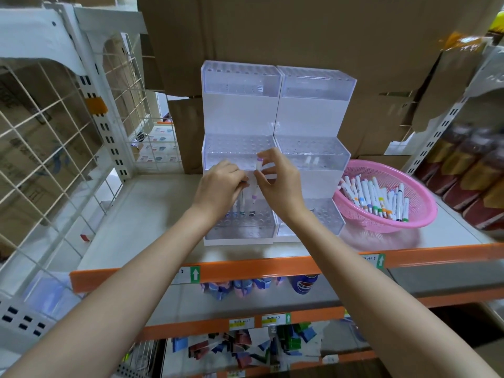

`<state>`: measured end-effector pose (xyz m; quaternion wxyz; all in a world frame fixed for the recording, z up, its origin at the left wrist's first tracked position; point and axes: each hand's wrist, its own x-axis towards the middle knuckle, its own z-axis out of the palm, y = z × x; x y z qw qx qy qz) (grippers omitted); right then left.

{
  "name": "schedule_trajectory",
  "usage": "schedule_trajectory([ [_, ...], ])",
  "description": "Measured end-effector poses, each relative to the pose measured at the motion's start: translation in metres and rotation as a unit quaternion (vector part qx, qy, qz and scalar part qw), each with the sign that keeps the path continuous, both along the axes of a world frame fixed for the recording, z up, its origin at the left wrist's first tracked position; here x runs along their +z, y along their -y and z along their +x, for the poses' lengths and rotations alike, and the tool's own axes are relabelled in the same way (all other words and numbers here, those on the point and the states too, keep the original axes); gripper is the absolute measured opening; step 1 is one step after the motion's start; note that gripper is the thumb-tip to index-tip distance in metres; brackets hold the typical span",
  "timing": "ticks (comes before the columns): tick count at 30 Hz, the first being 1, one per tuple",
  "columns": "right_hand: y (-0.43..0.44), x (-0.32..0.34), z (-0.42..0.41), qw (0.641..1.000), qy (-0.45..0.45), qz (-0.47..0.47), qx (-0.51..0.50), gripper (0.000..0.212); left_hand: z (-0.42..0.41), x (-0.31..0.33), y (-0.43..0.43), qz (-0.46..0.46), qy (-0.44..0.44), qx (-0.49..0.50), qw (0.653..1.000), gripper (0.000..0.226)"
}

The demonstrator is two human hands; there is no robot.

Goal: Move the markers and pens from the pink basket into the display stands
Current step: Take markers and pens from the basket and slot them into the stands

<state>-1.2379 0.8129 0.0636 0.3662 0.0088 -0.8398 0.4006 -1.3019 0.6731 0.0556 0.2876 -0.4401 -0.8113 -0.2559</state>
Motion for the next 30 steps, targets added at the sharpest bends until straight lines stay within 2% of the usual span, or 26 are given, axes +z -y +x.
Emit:
schedule_trajectory([
  [8, 0.001, 0.0, -0.001, 1.0, -0.002, -0.012, 0.0, 0.02, 0.002, 0.0, 0.006, -0.013, 0.012, -0.006, 1.0, 0.009],
  [15, 0.003, -0.002, -0.004, 1.0, 0.019, 0.024, 0.006, 0.012, 0.003, -0.004, 0.017, -0.041, -0.008, -0.002, 0.999, 0.012],
  [19, 0.004, -0.009, -0.004, 0.999, 0.037, 0.031, 0.01, 0.011, 0.006, -0.005, 0.021, -0.054, -0.025, 0.011, 0.998, 0.032],
  [23, 0.003, -0.01, -0.004, 0.998, 0.055, 0.029, -0.001, 0.009, 0.008, -0.01, 0.026, -0.077, -0.032, 0.032, 0.996, 0.028],
  [30, 0.0, -0.003, -0.005, 0.996, 0.077, 0.048, -0.003, 0.011, 0.011, -0.011, 0.028, -0.097, -0.014, 0.039, 0.994, 0.047],
])
